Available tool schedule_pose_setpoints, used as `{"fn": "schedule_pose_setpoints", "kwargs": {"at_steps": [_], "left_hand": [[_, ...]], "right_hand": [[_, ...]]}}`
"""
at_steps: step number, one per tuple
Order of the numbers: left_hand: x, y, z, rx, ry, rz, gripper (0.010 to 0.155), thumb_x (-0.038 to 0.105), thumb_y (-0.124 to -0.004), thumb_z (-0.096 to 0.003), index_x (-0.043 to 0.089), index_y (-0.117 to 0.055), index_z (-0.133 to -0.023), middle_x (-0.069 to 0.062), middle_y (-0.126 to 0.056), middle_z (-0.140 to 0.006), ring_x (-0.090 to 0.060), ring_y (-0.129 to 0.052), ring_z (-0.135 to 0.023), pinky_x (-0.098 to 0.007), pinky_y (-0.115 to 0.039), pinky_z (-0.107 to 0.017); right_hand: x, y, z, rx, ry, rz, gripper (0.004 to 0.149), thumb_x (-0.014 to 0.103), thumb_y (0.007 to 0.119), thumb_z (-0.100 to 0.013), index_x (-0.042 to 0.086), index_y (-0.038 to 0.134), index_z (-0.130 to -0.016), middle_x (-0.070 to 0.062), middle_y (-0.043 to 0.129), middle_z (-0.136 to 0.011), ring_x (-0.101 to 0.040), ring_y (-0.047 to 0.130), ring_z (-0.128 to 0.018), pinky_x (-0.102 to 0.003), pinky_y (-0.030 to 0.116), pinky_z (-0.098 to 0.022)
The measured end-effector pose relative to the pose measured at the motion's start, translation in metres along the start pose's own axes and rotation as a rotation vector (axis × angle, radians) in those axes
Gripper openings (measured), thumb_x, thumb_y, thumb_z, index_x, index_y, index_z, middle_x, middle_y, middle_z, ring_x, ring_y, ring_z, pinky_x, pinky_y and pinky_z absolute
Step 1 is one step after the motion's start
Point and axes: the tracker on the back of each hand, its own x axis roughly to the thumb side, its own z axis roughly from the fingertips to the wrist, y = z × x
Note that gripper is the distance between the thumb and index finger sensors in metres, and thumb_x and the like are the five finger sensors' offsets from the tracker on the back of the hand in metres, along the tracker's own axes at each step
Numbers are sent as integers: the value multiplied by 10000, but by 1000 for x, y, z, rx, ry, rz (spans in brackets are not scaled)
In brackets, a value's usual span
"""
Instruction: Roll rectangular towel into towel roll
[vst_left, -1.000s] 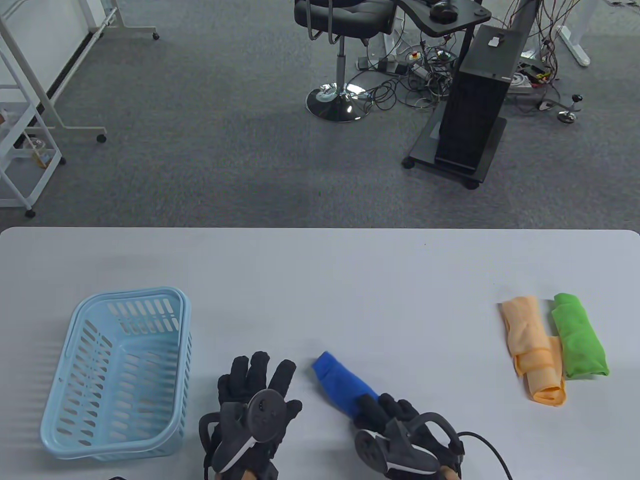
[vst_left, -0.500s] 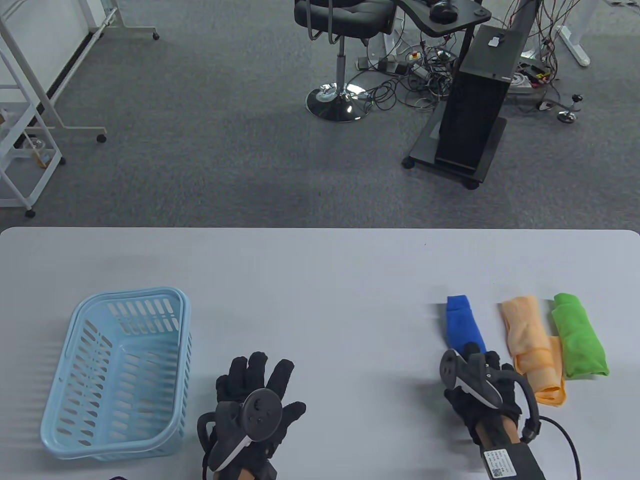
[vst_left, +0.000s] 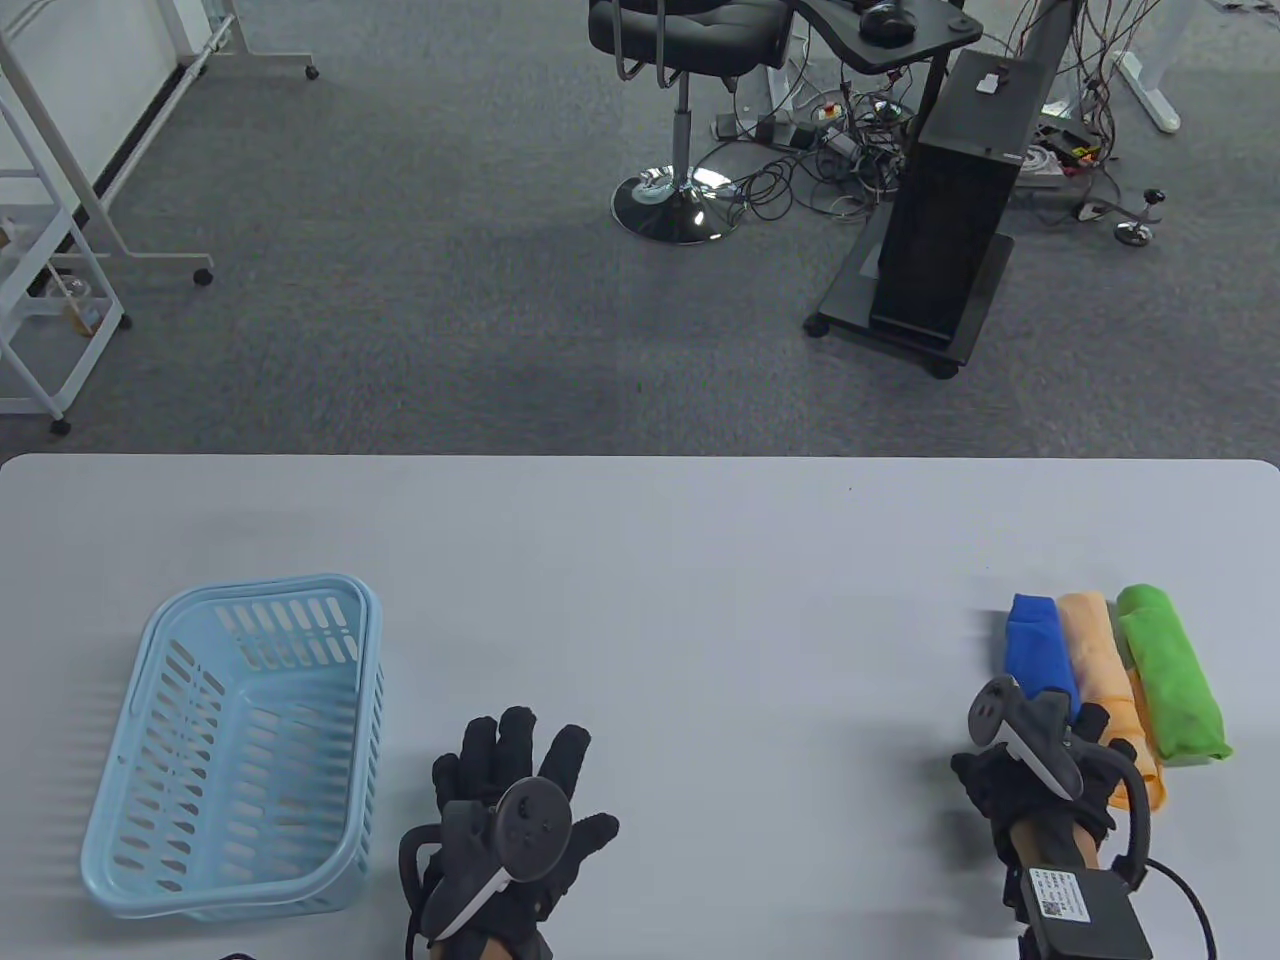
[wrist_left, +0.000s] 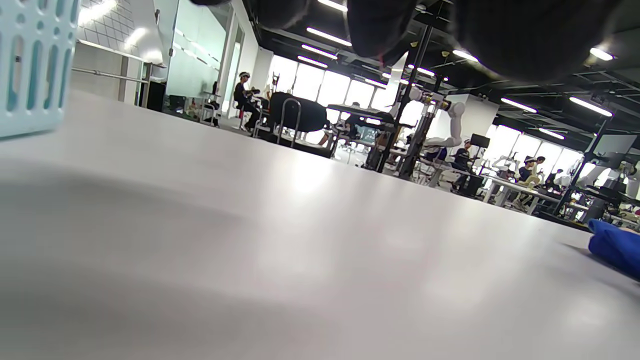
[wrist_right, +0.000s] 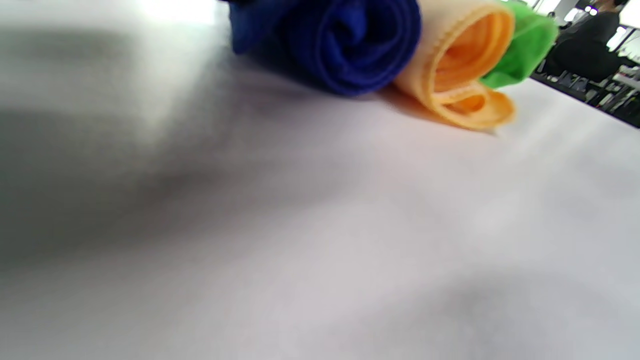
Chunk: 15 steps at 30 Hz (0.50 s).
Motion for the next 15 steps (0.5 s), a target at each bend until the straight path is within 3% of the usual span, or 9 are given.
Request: {"fn": "schedule_pose_setpoints", "kwargs": {"at_steps": [5,10,15], "left_hand": [[3,-2,0,-29,-5,-22,864,679,-712,-318,395,-495,-1105,-159,-283,-1209,-485,-268,-1089,-746,-276,-692],[3,-2,2,-38,-3,-22,875,684,-711,-318,390,-481,-1109,-162,-254,-1208,-488,-247,-1088,-749,-261,-690],[4,-3,1,-42,-5,-21,880,688,-711,-317,389,-478,-1111,-162,-252,-1208,-491,-246,-1086,-752,-258,-688]], "right_hand": [[7,-17,18,-33,-52,-66,918,628,571,-258,269,240,-1035,-56,27,-1044,-380,43,-979,-674,144,-684],[29,-45,57,-123,-227,-98,940,637,553,-258,255,176,-1030,-65,-15,-1035,-381,7,-972,-676,115,-677],[40,-56,92,-239,-366,-192,938,661,490,-251,255,168,-1033,-77,-1,-1042,-385,9,-972,-683,101,-663]]}}
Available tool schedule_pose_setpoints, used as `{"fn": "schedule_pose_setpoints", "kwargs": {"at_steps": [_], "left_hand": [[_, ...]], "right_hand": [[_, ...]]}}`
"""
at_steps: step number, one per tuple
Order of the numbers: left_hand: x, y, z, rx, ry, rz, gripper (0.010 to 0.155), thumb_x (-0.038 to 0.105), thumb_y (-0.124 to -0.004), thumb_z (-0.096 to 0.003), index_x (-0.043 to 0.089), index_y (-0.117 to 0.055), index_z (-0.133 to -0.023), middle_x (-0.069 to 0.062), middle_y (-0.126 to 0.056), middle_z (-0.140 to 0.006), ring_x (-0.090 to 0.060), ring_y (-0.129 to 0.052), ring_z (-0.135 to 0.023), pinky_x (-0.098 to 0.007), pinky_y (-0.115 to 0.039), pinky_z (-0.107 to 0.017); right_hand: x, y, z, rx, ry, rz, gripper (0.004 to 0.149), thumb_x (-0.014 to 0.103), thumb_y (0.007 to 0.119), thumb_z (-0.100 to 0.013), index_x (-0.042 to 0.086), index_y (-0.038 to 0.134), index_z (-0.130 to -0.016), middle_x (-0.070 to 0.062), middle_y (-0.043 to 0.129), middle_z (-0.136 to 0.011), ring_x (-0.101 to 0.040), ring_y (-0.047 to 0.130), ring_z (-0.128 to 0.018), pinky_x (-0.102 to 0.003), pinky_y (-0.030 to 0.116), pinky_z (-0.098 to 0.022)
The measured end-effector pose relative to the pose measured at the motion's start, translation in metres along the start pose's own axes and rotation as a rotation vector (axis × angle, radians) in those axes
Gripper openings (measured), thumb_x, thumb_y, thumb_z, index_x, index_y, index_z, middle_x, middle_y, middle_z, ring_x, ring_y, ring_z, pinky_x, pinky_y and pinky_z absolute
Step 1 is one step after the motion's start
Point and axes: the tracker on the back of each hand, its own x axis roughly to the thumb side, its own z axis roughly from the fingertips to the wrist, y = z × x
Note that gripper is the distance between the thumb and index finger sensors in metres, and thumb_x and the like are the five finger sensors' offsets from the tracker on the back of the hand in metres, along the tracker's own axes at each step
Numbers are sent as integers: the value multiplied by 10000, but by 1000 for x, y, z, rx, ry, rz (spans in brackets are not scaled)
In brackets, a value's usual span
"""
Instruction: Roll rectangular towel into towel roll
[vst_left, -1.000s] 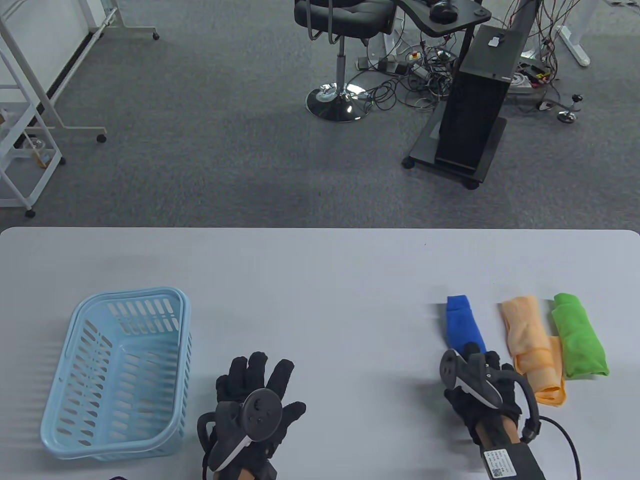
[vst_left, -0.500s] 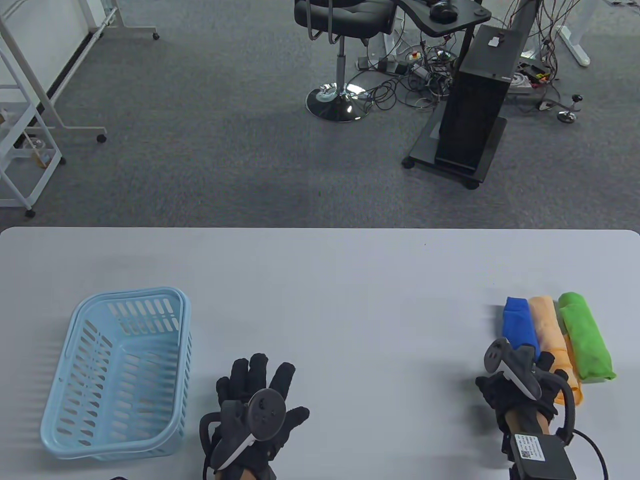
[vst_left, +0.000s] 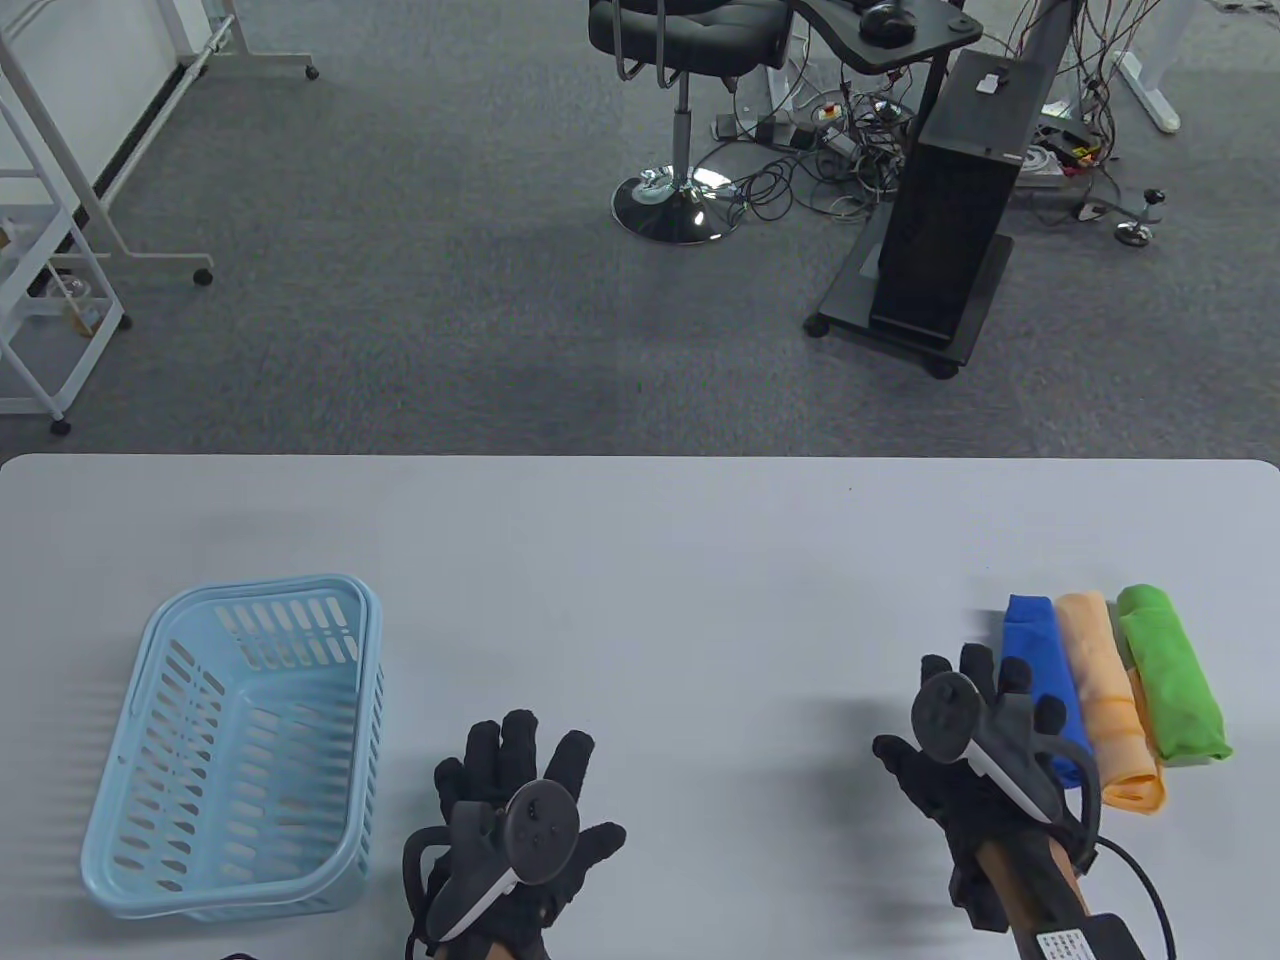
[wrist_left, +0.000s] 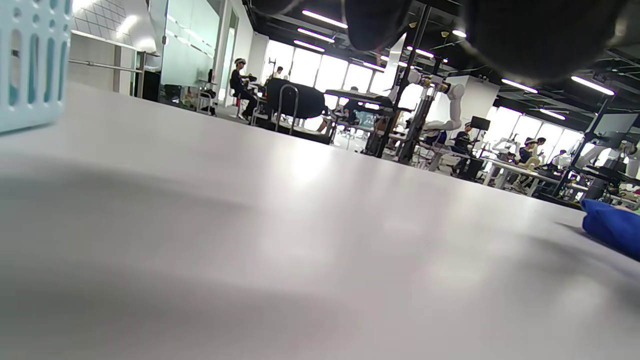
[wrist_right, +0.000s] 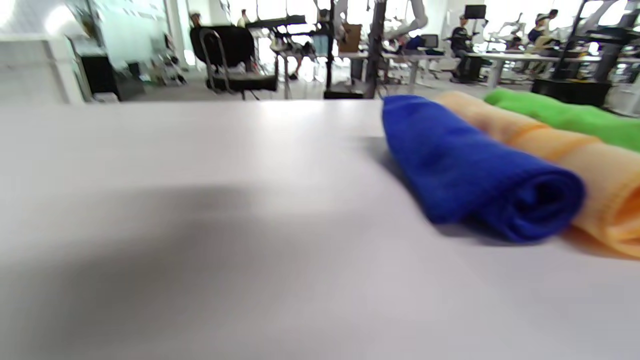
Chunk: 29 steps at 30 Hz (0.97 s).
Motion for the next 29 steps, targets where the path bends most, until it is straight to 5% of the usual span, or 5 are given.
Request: {"fn": "schedule_pose_setpoints", "kwargs": {"at_steps": [6,11,15,29], "left_hand": [[1,-3,-3,-6,-2,-7,885,692,-712,-316,386,-477,-1112,-162,-262,-1209,-488,-252,-1089,-752,-265,-690],[3,-5,-5,-20,-1,-24,895,702,-715,-313,387,-476,-1115,-161,-273,-1215,-484,-257,-1096,-761,-268,-689],[4,-6,-7,-36,-7,-35,920,722,-731,-300,386,-479,-1118,-158,-326,-1220,-512,-267,-1103,-793,-297,-677],[3,-7,-7,-62,4,-36,920,727,-725,-306,372,-487,-1120,-174,-361,-1215,-526,-293,-1102,-832,-334,-648]], "right_hand": [[14,6,28,-163,-123,-46,953,716,461,-226,295,199,-1039,-85,54,-1058,-397,35,-977,-700,115,-648],[11,29,32,-239,-174,-91,1026,776,653,-173,333,327,-1040,-106,164,-1082,-459,160,-996,-756,247,-654],[8,48,25,-121,-176,-72,1057,774,672,-168,309,307,-1044,-115,130,-1077,-435,138,-1000,-740,272,-676],[11,61,21,0,-173,-26,1054,754,637,-187,265,277,-1049,-129,107,-1069,-429,103,-991,-732,213,-664]]}}
